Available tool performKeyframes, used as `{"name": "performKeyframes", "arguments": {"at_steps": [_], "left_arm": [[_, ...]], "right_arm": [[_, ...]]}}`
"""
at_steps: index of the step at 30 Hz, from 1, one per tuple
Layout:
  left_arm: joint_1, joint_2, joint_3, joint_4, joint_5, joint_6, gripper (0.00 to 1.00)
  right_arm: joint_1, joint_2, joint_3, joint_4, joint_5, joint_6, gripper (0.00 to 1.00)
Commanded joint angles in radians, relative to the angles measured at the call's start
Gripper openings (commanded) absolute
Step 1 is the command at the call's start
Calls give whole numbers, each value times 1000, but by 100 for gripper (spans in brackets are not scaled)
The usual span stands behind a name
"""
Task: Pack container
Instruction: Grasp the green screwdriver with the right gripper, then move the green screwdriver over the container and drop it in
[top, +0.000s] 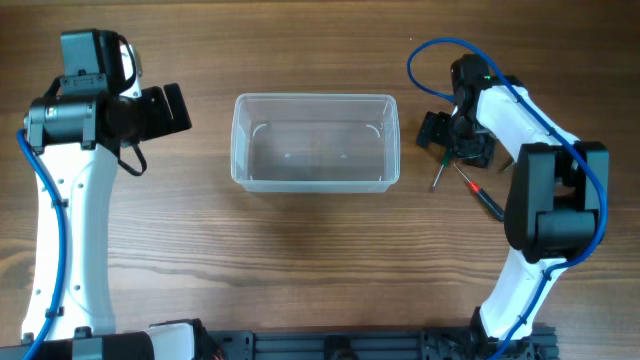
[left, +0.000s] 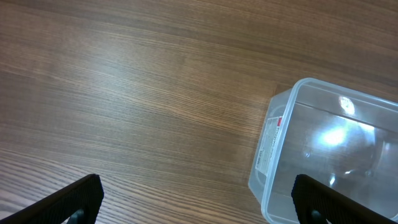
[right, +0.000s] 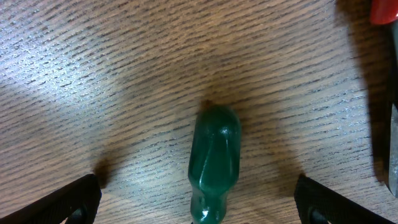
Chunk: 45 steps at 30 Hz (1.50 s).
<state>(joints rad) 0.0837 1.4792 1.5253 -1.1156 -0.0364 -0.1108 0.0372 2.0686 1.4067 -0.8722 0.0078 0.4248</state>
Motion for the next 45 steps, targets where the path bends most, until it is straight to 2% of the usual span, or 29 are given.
{"name": "performKeyframes", "arguments": {"at_steps": [1, 8, 10, 12, 14, 17, 18, 21, 28, 29, 35, 40, 43, 45], "left_arm": [[6, 8, 13, -1, 9, -10, 100], [6, 8, 13, 0, 9, -10, 100], [6, 8, 13, 0, 9, -10, 100], [6, 8, 13, 0, 9, -10, 100], [6, 8, 13, 0, 9, -10, 100], [6, 8, 13, -1, 9, -10, 100], [6, 8, 13, -1, 9, -10, 100], [6, 8, 13, -1, 9, -10, 100], [6, 8, 13, -1, 9, -10, 100], [6, 8, 13, -2, 9, -10, 100], [6, 8, 13, -1, 9, -9, 100], [6, 8, 13, -3, 9, -10, 100], [6, 8, 13, -4, 9, -10, 100], [6, 8, 13, -4, 9, -10, 100]], "right_arm": [[-6, 23, -11, 13, -8, -7, 100], [-5, 23, -74, 55, -63, -6, 100], [-5, 23, -92, 57, -65, -3, 97], [-5, 23, -92, 57, -69, -3, 83], [-5, 23, -92, 56, -77, -3, 62], [-5, 23, -92, 56, -92, -2, 46], [-5, 23, -92, 56, -95, -3, 38], [-5, 23, -92, 51, -99, -3, 24], [-5, 23, -92, 45, -99, -3, 10], [-5, 22, -92, 46, -99, -5, 5], [-5, -28, 38, -68, -93, -93, 4], [31, -211, 295, -190, -68, -195, 4], [117, -299, 403, -189, -76, -356, 4], [225, -326, 434, -188, -137, -599, 4]]}}
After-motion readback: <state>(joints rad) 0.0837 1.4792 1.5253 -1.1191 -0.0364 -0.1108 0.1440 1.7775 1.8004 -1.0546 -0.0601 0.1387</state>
